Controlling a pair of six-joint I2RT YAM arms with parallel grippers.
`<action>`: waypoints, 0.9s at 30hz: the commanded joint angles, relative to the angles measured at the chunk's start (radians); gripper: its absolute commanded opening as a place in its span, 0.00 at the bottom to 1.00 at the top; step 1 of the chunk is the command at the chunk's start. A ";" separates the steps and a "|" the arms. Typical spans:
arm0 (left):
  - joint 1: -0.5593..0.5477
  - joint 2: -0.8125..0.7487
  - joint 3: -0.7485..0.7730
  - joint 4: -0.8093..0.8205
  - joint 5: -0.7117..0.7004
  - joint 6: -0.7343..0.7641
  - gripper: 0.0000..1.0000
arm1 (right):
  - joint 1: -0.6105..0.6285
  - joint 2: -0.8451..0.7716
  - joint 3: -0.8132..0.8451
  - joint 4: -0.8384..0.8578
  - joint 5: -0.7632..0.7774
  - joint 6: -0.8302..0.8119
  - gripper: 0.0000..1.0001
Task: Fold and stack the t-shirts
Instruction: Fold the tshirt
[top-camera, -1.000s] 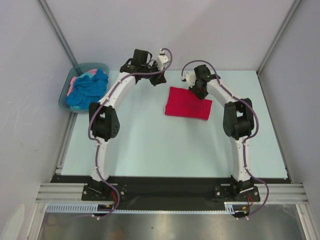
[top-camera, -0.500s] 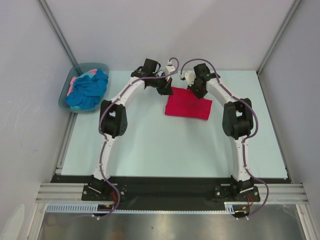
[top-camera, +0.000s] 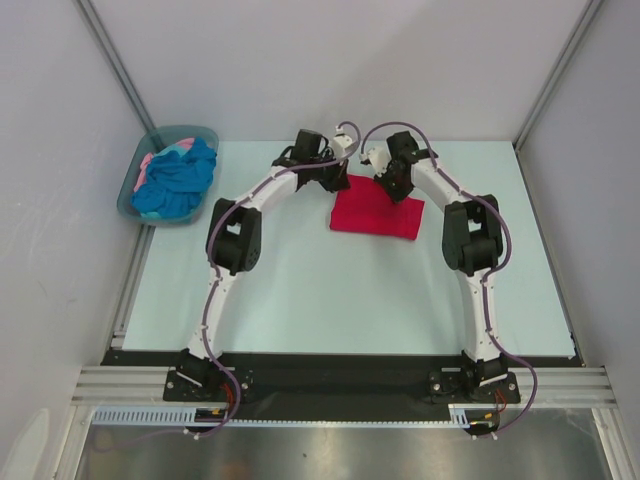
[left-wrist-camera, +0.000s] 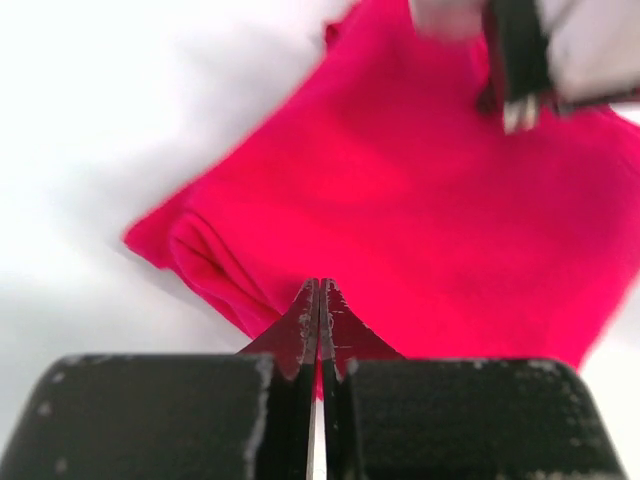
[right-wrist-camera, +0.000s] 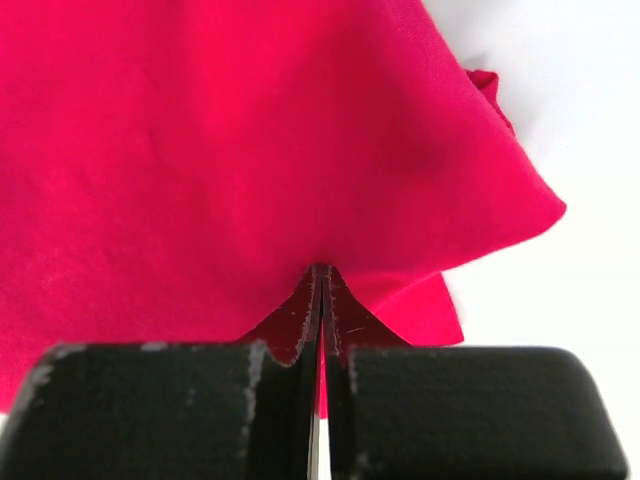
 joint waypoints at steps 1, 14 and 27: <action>-0.036 0.000 0.066 0.093 -0.078 -0.016 0.00 | -0.007 0.014 0.061 -0.005 -0.024 0.032 0.00; -0.079 0.040 0.141 -0.080 -0.331 0.060 0.00 | -0.006 0.011 0.138 -0.018 -0.061 0.057 0.00; -0.079 0.048 0.152 -0.177 -0.474 0.229 0.00 | 0.005 0.014 0.168 -0.019 -0.067 0.065 0.00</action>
